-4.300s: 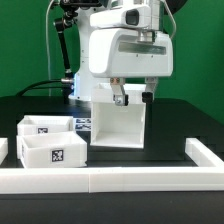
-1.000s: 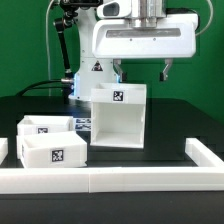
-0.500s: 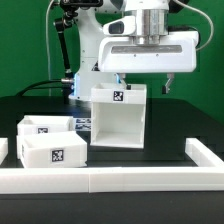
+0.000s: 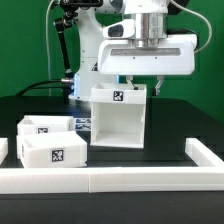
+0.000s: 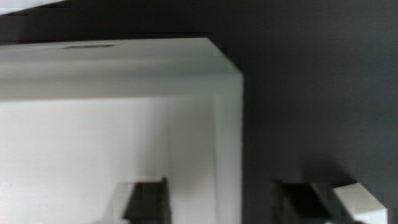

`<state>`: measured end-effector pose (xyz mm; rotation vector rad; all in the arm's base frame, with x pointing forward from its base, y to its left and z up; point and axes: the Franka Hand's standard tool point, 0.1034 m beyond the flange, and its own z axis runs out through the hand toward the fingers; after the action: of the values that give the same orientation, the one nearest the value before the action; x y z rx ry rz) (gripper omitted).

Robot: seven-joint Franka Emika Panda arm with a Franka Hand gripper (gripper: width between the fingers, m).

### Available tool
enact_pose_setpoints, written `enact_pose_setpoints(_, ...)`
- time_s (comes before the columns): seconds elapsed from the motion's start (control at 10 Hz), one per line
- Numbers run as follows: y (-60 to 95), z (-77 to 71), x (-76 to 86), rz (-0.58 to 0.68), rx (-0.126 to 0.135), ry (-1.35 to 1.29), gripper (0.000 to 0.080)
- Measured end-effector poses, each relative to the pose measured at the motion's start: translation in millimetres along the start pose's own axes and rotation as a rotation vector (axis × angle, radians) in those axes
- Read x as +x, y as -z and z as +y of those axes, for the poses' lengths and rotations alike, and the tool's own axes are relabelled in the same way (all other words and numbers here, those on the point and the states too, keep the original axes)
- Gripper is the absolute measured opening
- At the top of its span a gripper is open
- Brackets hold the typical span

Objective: Assemble drawer

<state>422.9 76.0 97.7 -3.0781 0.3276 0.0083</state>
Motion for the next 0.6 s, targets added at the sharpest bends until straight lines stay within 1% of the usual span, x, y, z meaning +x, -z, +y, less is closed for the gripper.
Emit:
enact_pose_setpoints(0.1,0.0,0.0,0.0,0.0,0.0,0.0,0.013)
enact_pose_setpoints(0.2,0.1,-0.1,0.1,0.0,0.0,0.0,0.0036)
enact_pose_setpoints(0.6,0.1,-0.1,0.2,0.0,0.0,0.0,0.0036)
